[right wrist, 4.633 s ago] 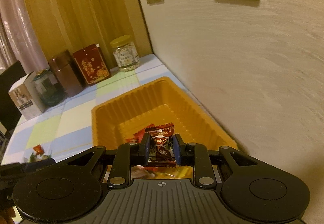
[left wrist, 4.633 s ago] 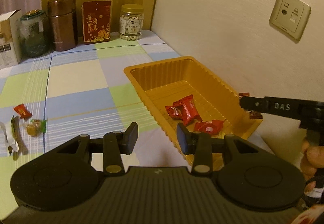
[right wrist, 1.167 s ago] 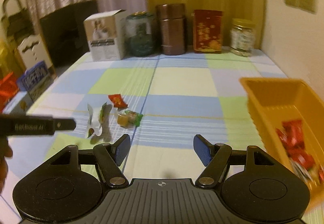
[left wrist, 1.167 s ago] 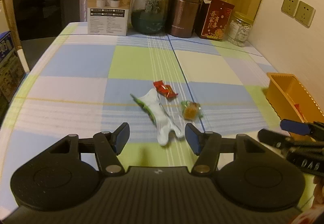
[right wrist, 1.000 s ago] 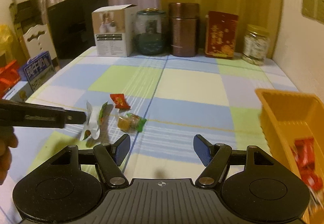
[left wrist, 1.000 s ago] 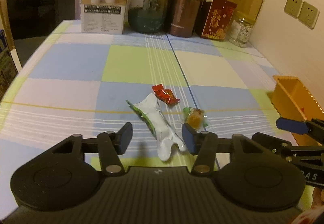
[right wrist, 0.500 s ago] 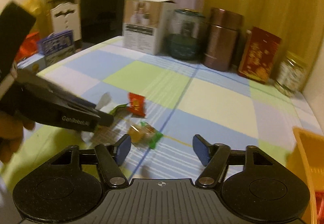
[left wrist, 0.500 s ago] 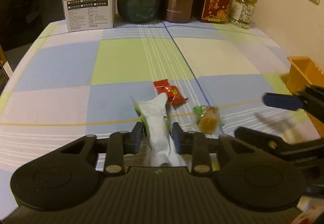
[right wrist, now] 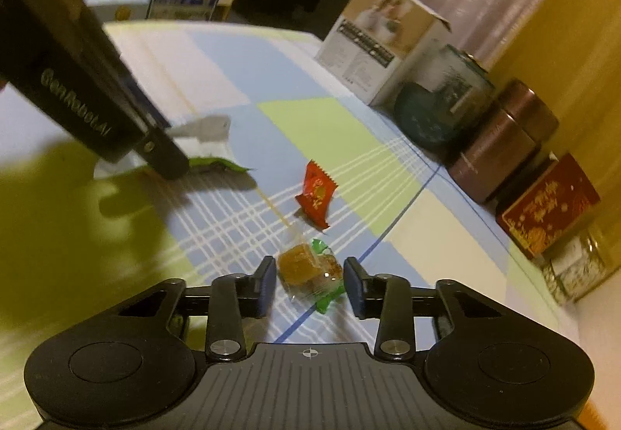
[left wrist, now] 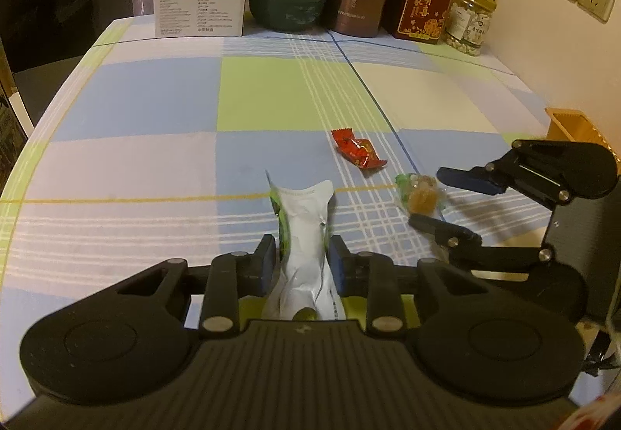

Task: Organize snacks
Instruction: 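Grasp the white-green packet with the left gripper while the right gripper grasps the clear-wrapped brown candy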

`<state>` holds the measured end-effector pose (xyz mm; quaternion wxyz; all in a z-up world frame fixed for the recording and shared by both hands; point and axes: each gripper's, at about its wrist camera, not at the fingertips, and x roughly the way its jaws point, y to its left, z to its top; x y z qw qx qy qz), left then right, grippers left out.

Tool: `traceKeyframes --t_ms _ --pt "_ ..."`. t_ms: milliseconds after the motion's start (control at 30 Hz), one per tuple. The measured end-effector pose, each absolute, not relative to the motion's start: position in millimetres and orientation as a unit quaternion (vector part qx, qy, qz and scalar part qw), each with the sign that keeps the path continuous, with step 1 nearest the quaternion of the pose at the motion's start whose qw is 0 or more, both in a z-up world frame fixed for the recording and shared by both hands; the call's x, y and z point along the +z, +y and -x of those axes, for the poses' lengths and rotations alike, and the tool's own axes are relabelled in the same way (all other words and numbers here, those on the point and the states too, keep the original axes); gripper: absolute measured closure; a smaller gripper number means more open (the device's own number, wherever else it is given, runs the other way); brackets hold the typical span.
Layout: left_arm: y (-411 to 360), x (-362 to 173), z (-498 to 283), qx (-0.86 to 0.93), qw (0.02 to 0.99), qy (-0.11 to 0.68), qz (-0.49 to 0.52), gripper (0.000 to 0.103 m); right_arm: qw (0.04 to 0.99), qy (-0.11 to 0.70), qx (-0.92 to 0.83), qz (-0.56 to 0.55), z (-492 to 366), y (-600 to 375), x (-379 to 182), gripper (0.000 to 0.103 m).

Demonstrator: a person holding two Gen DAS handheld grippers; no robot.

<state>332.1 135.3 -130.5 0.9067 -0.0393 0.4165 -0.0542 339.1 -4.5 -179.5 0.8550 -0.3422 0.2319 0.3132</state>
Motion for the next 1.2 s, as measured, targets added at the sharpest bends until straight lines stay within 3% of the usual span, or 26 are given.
traceKeyframes --t_ms 333,667,1133,1200 --pt "119.3 -131.3 -330.9 -0.048 0.913 0.405 -0.002 0.071 0.861 0.240 0.306 0.327 -341.5 -4.0 -175.8 0.081" --pt "110.2 -132.7 -331.2 -0.049 0.916 0.397 -0.029 0.071 0.877 0.382 0.286 0.053 -367.1 -45.2 -149.6 0.081" --pt "105.7 -138.1 -332.3 -0.043 0.916 0.395 -0.048 0.072 0.880 0.378 0.279 0.073 -362.5 -39.1 -162.8 0.081" --pt "105.5 -137.8 -331.4 -0.044 0.917 0.395 -0.045 0.080 0.881 0.380 0.274 0.063 -361.7 -40.8 -161.6 0.081"
